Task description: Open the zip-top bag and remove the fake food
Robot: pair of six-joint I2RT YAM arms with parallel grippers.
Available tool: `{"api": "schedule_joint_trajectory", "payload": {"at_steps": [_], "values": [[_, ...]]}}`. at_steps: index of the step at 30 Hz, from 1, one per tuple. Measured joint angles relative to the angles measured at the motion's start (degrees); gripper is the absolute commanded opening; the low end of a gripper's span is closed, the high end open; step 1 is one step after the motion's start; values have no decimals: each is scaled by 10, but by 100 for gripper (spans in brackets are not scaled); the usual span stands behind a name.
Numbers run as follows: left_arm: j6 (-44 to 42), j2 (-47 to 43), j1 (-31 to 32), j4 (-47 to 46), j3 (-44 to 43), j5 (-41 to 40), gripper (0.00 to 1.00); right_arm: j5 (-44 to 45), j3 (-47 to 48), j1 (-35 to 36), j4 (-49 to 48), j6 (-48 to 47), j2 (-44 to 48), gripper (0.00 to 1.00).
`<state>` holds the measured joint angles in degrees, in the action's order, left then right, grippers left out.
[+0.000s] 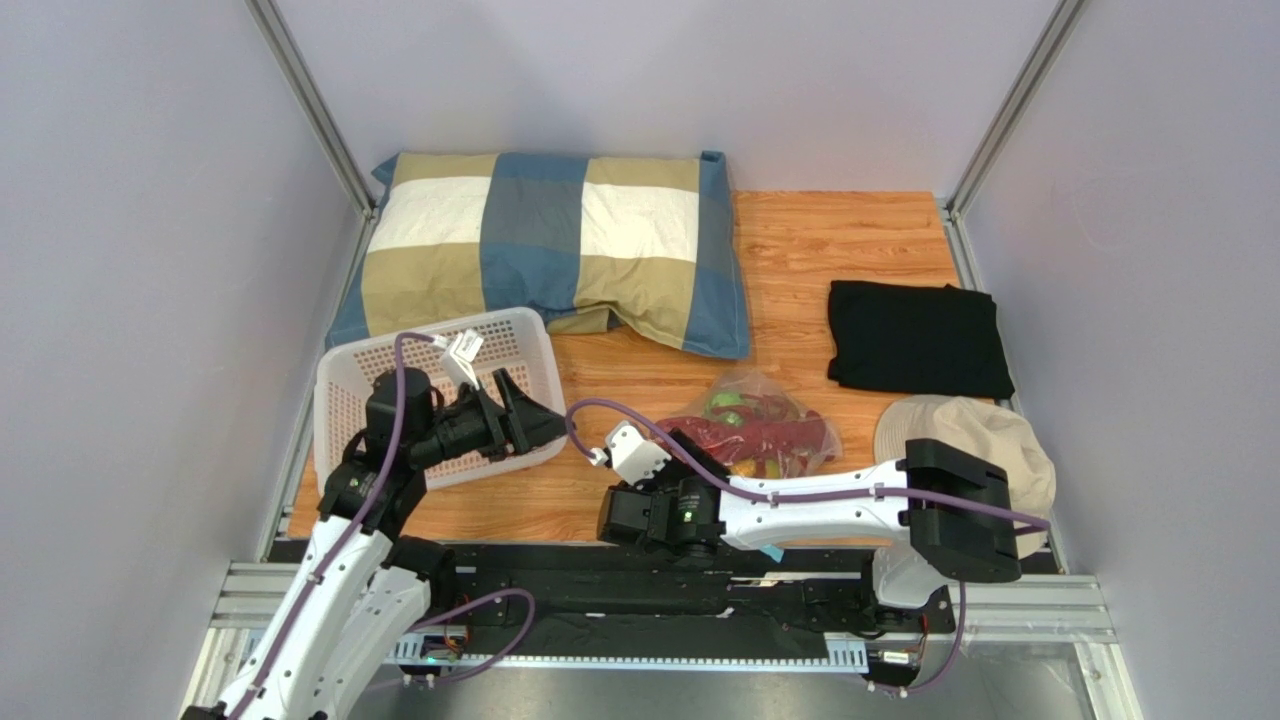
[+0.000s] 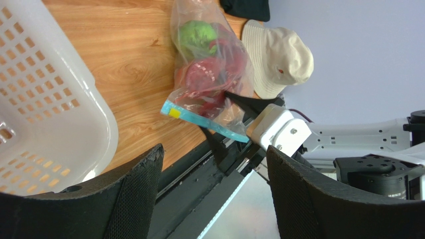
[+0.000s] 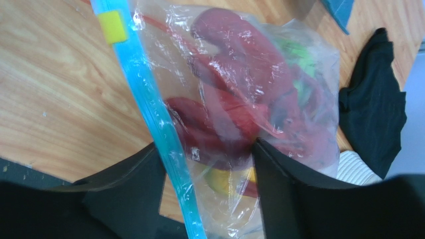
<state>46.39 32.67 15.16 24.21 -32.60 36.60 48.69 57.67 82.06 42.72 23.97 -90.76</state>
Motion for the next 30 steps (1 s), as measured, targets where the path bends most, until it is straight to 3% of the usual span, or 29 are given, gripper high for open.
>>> {"api": "schedule_joint_trajectory", "payload": {"at_steps": [1, 2, 4, 11, 18, 22, 30], "values": [[3, 6, 1, -19, 3, 7, 79, 11, -5, 0, -6, -4, 0, 35], [7, 11, 2, -35, 7, 11, 79, 23, -7, 0, -12, -8, 1, 18], [15, 13, 6, -73, 21, 17, 79, 37, -9, -3, -31, -18, 12, 0], [44, 37, 33, -197, 45, 26, 80, -6, -23, -47, -83, -74, 117, 0], [24, 169, 99, -283, -18, 40, 66, -183, -52, -148, -111, -149, 280, 0], [-14, 243, 131, -308, -56, 50, 66, -282, -56, -218, -108, -171, 349, 0], [-65, 233, 148, -413, -20, 49, 64, -411, -45, -304, -87, -174, 376, 0]]}}
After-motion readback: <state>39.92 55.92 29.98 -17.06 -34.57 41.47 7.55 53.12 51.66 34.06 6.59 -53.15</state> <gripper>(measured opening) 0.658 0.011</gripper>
